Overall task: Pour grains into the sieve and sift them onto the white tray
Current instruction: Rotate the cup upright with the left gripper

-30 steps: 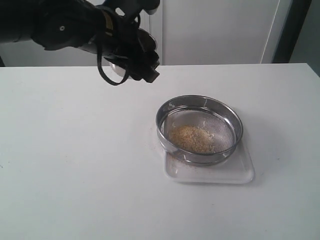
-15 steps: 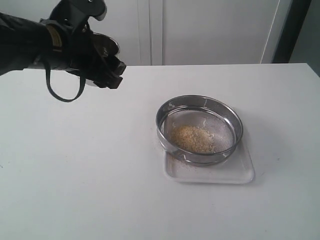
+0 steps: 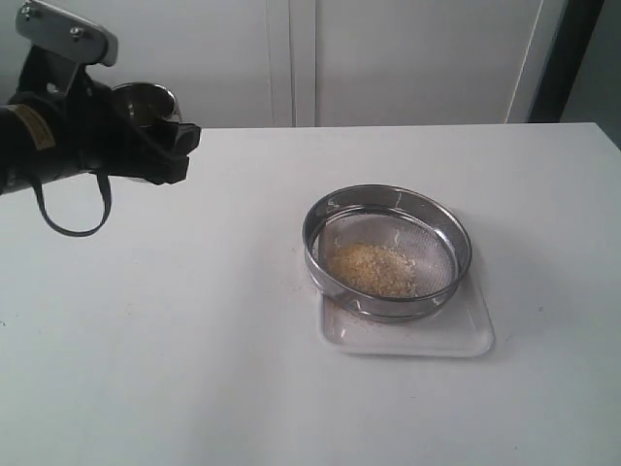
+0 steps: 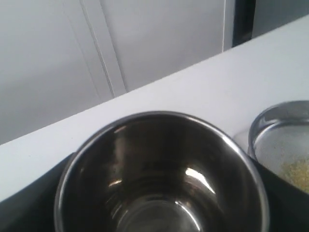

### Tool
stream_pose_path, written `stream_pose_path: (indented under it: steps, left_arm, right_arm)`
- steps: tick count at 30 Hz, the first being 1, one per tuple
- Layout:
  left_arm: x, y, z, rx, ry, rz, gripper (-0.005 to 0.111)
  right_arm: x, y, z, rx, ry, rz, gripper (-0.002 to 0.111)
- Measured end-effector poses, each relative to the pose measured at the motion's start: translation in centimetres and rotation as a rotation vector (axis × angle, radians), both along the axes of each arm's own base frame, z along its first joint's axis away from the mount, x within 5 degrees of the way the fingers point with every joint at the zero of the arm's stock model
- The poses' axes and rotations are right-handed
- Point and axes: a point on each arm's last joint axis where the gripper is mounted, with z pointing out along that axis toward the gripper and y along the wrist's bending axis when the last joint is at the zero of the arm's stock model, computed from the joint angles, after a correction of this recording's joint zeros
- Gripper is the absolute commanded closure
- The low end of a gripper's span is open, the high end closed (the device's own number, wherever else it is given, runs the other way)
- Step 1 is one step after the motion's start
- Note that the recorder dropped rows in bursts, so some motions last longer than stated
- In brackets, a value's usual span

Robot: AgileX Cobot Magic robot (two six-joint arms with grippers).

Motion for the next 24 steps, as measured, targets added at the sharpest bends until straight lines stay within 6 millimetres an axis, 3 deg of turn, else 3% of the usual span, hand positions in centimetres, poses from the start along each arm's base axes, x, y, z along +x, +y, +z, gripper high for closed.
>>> stream_pose_path:
  steps: [10,24]
  left_arm:
    - [-0.7,1.2,-1.9,-0.170,-0.035,0.072,0.107]
    - [1.4,1.7,-6.0,-0.165,0.081,0.174,0.107]
  right_arm:
    - [0.0,0.0,0.0,0.000,0.000,0.000,0.108]
    - [0.0,0.0,0.0,0.000,0.000,0.000,0.108]
